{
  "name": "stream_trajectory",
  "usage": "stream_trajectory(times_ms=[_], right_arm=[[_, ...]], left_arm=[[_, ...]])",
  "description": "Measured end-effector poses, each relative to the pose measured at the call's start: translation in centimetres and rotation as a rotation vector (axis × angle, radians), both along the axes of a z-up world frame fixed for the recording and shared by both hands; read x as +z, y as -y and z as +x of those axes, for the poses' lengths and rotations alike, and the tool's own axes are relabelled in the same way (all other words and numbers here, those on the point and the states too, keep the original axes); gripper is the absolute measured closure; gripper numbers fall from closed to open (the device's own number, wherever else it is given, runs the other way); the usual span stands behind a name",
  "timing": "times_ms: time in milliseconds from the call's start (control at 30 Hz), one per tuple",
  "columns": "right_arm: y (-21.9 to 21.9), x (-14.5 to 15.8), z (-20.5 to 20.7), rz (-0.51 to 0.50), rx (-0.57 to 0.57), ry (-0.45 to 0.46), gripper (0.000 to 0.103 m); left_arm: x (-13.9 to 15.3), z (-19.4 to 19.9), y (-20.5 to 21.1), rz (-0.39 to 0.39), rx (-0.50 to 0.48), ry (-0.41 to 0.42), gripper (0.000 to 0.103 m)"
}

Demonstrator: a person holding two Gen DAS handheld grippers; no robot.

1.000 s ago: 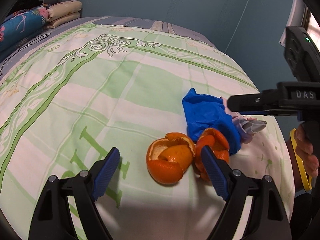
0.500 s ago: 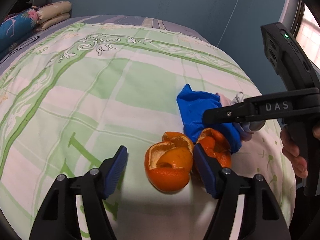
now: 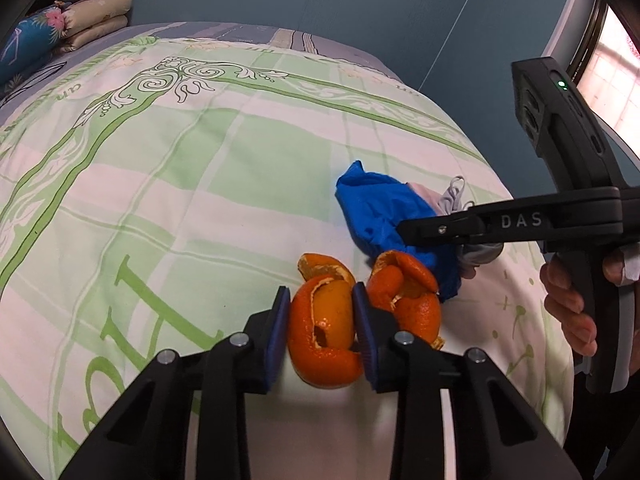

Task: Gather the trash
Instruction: 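Grasp the orange peel with the left tool while the right tool grasps the blue cloth, then carry the orange peel and blue cloth over the yellow-rimmed bin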

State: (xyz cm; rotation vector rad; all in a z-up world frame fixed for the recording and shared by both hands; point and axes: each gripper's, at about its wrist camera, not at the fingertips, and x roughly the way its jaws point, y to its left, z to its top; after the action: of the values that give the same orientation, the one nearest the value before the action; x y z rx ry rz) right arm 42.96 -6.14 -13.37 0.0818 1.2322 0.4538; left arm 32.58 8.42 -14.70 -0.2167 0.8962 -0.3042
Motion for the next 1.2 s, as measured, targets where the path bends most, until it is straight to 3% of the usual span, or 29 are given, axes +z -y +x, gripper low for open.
stream_trajectory(times_ms=[167,567,1200], right_arm=[[0.4,1.1,-0.7,0.052,0.005,-0.006,0.093],[2.2,4.0,-2.8,0.069,-0.021,0.056,0.093],[11.3,10.1,-7.0,0.105,-0.171,0.205,0.093]], left_arm=[[1.0,-0.6,-0.5,-0.001,0.02,0.015,0.074],[4.0,-3.0,-2.9,-0.028,0.08,0.063,0.074],[10.0,-6.4,-1.4,-0.003,0.105,0.162,0.074]])
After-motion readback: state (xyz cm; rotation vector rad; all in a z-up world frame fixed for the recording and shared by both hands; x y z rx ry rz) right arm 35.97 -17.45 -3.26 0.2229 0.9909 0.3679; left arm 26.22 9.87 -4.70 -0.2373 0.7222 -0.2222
